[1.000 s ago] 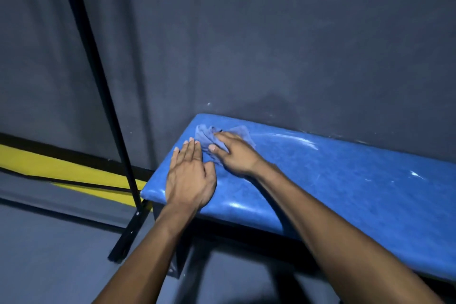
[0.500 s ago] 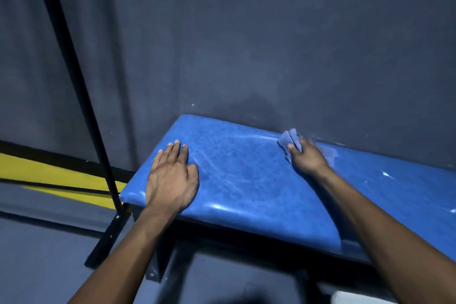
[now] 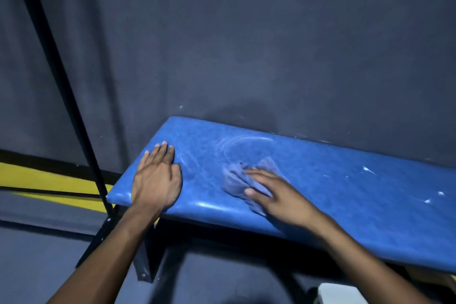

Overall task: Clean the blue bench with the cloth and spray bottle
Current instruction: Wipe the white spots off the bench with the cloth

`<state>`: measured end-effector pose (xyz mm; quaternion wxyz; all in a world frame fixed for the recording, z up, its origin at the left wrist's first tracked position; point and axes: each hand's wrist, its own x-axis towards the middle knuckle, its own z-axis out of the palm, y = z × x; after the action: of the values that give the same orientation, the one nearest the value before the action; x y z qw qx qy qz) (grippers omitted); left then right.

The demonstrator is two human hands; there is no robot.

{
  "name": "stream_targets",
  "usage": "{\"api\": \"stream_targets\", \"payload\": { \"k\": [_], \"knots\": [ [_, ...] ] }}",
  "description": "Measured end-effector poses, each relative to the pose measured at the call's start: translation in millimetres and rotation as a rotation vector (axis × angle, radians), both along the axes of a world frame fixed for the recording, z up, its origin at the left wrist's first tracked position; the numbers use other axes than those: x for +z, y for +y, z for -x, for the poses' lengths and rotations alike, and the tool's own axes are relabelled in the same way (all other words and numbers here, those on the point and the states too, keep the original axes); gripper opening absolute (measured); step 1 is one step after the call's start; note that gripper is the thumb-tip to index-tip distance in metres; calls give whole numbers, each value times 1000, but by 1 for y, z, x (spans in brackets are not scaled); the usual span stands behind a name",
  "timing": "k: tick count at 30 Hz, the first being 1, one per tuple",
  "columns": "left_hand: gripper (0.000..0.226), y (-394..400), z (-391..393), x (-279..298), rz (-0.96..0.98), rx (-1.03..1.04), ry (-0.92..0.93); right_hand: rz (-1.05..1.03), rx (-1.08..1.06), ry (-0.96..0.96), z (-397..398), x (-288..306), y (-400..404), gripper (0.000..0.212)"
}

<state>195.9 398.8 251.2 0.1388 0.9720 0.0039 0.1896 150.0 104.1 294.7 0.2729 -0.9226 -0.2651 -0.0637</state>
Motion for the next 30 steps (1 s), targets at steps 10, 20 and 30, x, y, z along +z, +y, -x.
{"api": "stream_targets", "payload": {
  "k": [10, 20, 30],
  "knots": [
    [71, -4, 0, 0, 53, 12, -25, 46, -491, 29, -144, -5, -30, 27],
    [75, -2, 2, 2, 133, 0, -40, -37, 89, 69, -69, 0, 98, 25],
    [73, -6, 0, 0, 35, 16, -29, -68, -338, 84, -71, -3, -43, 25]
  ]
}}
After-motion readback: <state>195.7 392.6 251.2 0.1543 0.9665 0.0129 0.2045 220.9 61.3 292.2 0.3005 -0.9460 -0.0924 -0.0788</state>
